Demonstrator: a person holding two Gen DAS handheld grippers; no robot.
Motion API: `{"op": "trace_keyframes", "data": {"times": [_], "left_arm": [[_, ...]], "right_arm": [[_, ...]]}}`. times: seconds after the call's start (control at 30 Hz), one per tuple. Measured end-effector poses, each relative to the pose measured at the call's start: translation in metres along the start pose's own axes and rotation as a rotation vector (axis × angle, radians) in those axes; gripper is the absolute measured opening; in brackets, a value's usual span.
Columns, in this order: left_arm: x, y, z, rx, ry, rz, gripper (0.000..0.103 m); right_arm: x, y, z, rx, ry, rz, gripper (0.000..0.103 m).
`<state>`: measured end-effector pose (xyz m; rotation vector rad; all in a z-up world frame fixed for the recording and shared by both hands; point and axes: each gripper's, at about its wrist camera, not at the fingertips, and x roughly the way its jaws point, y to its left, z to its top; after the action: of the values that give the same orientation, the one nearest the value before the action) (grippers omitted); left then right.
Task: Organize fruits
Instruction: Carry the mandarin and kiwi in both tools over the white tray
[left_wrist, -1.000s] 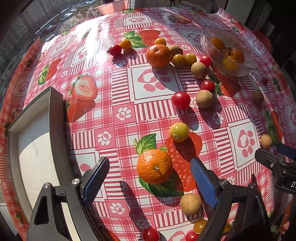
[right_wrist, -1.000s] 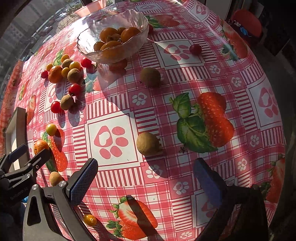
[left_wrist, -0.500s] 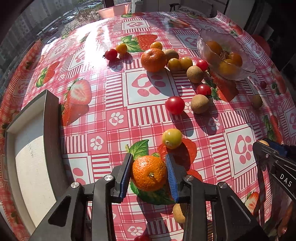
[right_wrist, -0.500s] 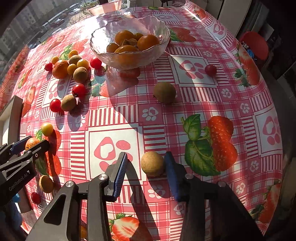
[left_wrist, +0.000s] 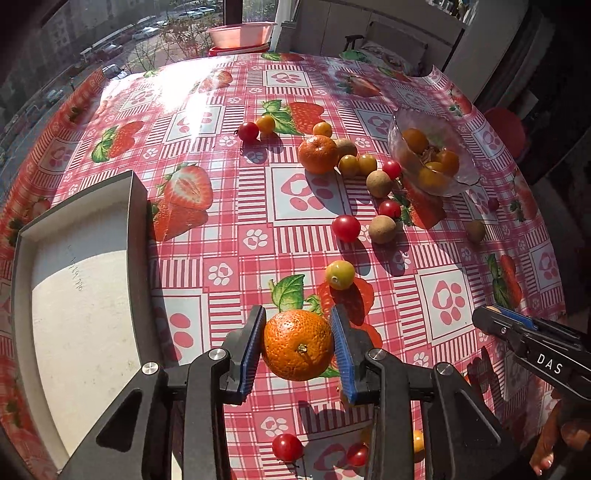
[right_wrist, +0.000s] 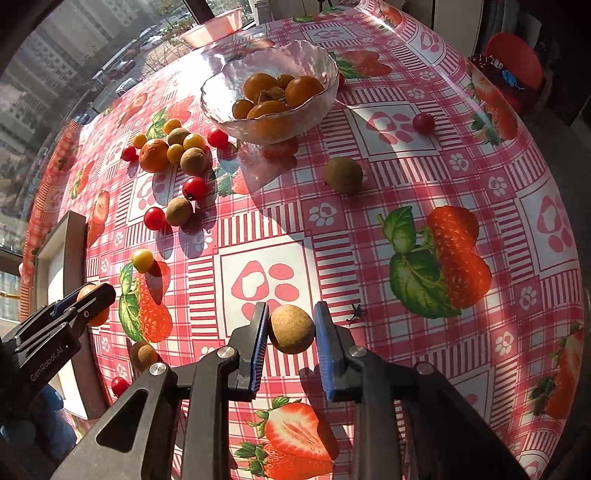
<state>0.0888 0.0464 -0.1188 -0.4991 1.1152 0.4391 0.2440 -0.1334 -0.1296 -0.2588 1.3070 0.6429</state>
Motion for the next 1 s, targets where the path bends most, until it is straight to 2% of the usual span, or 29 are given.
{"op": "trace_keyframes", "data": {"times": [0.27,0.5,0.8,1.0], "left_arm": [[-0.039,0.034,-0.012,-0.06,-0.039,0.031,0.038],[-0.062,0.089,-0.04,-0.117,-0.04,0.135,0.038],[-0.053,0.16,-0.081,-0.232,0.016,0.255,0.038],[-0.042,0.19,-0.098,-0.271,0.054,0.287,0.038]], "right_arm": [[-0.012,0.055,-0.009,-0.04,0.011,0.076,0.027],[-0.016,0.126,-0.027,-0.126,0.045,0.18,0.027],[-0.006,0.228,-0.05,-0.295,0.11,0.297,0.027],[0.019,0.272,-0.068,-0.379,0.175,0.312,0.027]]}}
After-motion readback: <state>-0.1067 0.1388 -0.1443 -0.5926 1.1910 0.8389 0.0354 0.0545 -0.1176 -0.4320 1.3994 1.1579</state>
